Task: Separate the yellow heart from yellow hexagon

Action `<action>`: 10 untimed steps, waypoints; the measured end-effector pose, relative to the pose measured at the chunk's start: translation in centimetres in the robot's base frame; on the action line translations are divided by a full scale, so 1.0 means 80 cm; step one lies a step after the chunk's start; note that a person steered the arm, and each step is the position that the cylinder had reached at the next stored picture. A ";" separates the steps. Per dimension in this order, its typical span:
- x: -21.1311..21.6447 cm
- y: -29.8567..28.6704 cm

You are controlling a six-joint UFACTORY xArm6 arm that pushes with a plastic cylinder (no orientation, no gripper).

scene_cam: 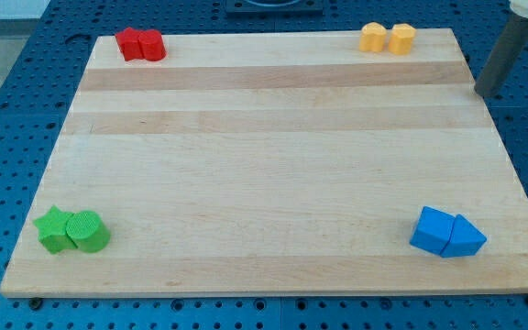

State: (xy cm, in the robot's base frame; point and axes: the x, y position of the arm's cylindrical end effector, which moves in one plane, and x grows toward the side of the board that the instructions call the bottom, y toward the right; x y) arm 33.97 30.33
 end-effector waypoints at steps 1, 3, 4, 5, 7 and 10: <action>-0.011 0.053; -0.057 0.052; -0.143 0.052; -0.185 0.048; -0.185 -0.091; -0.167 -0.179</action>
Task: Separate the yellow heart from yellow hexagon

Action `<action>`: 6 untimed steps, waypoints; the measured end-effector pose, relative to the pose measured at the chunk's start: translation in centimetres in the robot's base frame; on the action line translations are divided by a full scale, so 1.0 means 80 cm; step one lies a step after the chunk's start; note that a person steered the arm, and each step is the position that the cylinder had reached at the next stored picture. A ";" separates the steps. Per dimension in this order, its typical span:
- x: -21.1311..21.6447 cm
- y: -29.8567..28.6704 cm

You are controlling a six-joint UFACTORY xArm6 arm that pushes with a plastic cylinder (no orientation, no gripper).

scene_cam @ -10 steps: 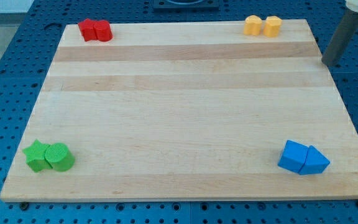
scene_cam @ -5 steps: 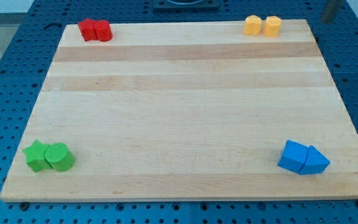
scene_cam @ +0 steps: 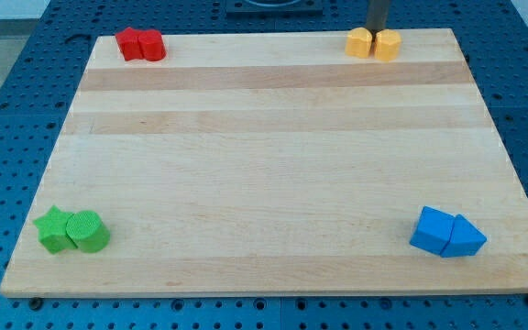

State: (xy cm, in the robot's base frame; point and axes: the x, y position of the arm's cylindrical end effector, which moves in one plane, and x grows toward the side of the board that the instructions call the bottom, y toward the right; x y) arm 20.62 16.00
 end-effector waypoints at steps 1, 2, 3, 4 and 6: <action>0.000 0.000; 0.015 -0.006; 0.031 -0.036; 0.045 -0.065; 0.076 -0.112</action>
